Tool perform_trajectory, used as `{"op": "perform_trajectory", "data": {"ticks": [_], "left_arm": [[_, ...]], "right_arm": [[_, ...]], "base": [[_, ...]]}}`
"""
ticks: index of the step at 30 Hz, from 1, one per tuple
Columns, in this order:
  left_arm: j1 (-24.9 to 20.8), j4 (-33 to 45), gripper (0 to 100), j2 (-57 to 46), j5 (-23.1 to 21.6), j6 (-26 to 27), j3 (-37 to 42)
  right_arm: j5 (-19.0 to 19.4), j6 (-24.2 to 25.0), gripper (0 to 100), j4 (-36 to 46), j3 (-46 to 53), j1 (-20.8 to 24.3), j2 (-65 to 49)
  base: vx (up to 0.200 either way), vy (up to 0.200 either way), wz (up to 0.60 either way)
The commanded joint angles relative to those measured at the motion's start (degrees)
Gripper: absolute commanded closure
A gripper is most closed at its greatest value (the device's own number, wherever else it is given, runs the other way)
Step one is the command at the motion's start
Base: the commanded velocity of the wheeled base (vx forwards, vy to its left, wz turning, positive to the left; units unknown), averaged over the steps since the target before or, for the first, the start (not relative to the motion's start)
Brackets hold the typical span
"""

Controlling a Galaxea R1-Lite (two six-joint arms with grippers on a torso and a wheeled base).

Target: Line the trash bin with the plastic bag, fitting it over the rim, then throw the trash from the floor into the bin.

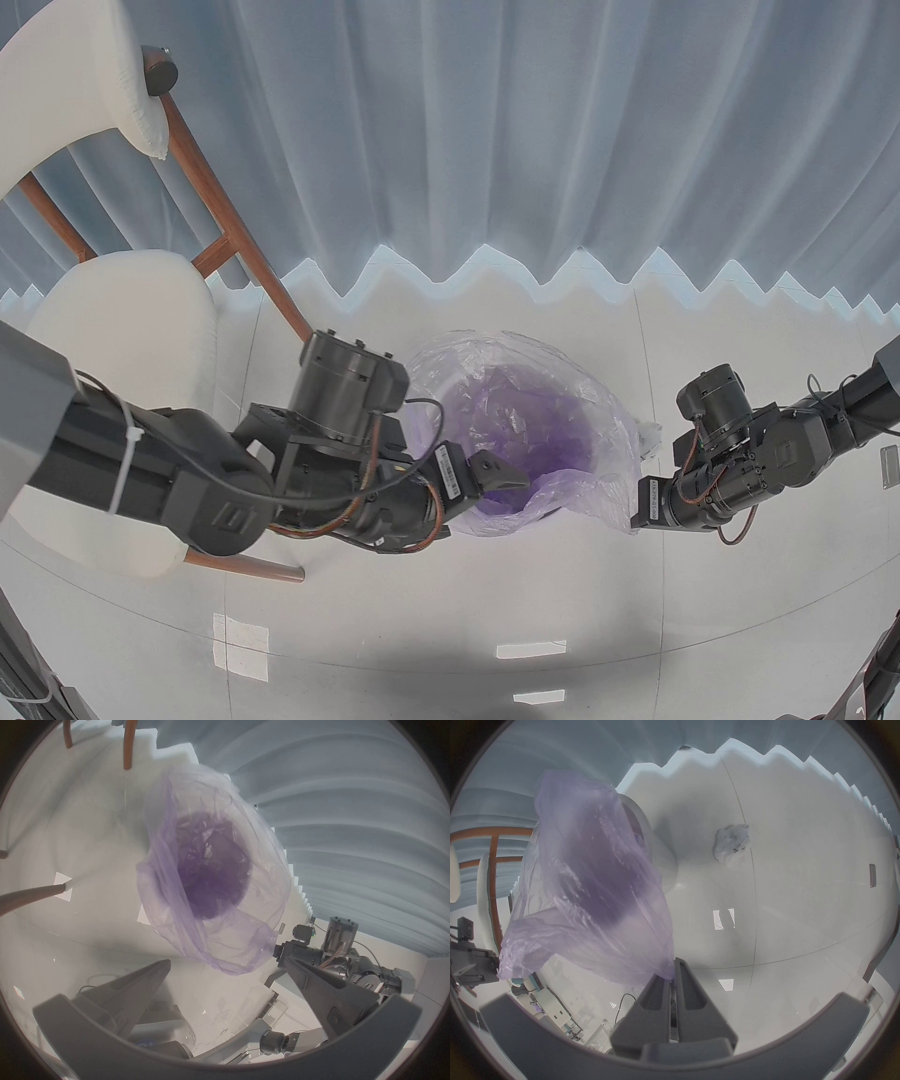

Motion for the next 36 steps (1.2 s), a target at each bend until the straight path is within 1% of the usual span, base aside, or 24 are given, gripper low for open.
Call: {"op": "perform_trajectory", "data": {"ticks": [1,4,5,8,10,12,14,16,19,20,22,23,26,28,29,30,31,32,34,35,36], "left_arm": [[-1.50,-0.06,0,5.71,0.30,-0.29,-2.23],[-1.32,-0.15,0,7.20,1.53,-0.29,-2.49],[-1.15,-0.24,100,7.99,2.58,-0.20,-2.58],[-0.97,0.03,100,7.73,2.85,0.06,-2.05],[-0.97,0.29,100,7.55,3.28,2.87,0.06],[-0.71,0.03,100,7.55,6.27,10.87,3.40],[-0.36,-0.15,100,8.17,9.52,17.29,5.51],[-0.09,-0.32,100,8.87,10.76,21.07,7.53],[-0.45,-0.68,100,9.40,10.67,21.59,7.79],[-0.97,-2.26,100,10.63,11.02,21.94,8.06],[-1.15,-2.96,100,11.60,11.19,22.03,8.06],[-1.32,-4.28,100,13.27,11.81,22.30,7.88],[-1.15,-6.21,100,15.38,13.66,22.38,7.79],[-1.06,-8.41,100,17.22,15.24,22.30,8.15],[-1.06,-8.59,100,17.31,15.24,22.30,8.23],[-0.88,-9.99,100,18.28,15.41,22.30,8.50],[-0.71,-10.78,100,18.80,15.50,22.30,8.50],[-0.71,-10.96,100,18.89,15.50,22.30,8.50],[0.35,-14.56,100,20.82,17.61,22.21,8.15],[0.35,-14.56,100,20.82,17.61,22.21,8.15],[0.96,-16.76,100,21.79,19.02,22.21,8.06]], "right_arm": [[-0.16,0.01,100,-0.27,-0.20,0.37,1.00],[-0.24,0.10,100,-0.27,-0.03,0.37,0.91],[-0.24,0.19,100,-0.27,0.06,0.37,0.73],[-0.24,0.63,100,-0.71,0.32,0.11,0.56],[-0.24,0.89,100,-1.85,0.59,-0.51,0.82],[-0.24,1.24,100,-3.08,0.85,-1.74,1.17],[-0.24,1.33,100,-4.04,1.38,-2.35,1.52],[-0.24,1.42,100,-4.84,1.56,-2.53,1.87],[-0.33,1.42,100,-5.01,1.47,-2.97,2.14],[-0.60,1.42,100,-5.01,1.38,-3.41,2.84],[-1.04,1.42,100,-5.01,1.38,-3.85,3.37],[-1.83,1.51,100,-5.19,1.29,-4.46,4.60],[-2.53,1.86,100,-6.15,0.76,-4.64,6.18],[-2.71,3.88,100,-9.05,0.32,-5.08,7.68],[-2.71,4.05,100,-9.23,0.32,-5.08,7.68],[-2.71,5.99,100,-11.60,0.15,-5.08,8.73],[-2.71,6.60,100,-12.57,0.06,-5.08,9.26],[-2.71,6.69,100,-12.66,0.06,-5.08,9.35],[-2.71,7.22,100,-14.77,-0.11,-5.17,10.93],[-2.71,7.22,100,-14.77,-0.11,-5.17,10.93],[-2.71,7.22,100,-15.21,-0.20,-5.17,11.72]], "base": [[0.000,0.000,0.00],[0.000,0.000,0.00],[0.000,0.000,0.00],[0.000,0.000,0.00],[0.000,0.000,0.00],[0.000,0.000,0.00],[0.000,0.000,0.00],[0.000,0.000,0.00],[0.000,0.000,0.00],[0.000,0.000,0.00],[0.000,0.000,0.00],[0.000,0.000,0.00],[0.000,0.000,0.00],[0.000,0.000,0.00],[0.000,0.000,0.00],[0.000,0.000,0.00],[0.000,0.000,0.00],[0.000,0.000,0.00],[0.000,0.000,0.00],[0.000,0.000,0.00],[0.000,0.000,0.00]]}}
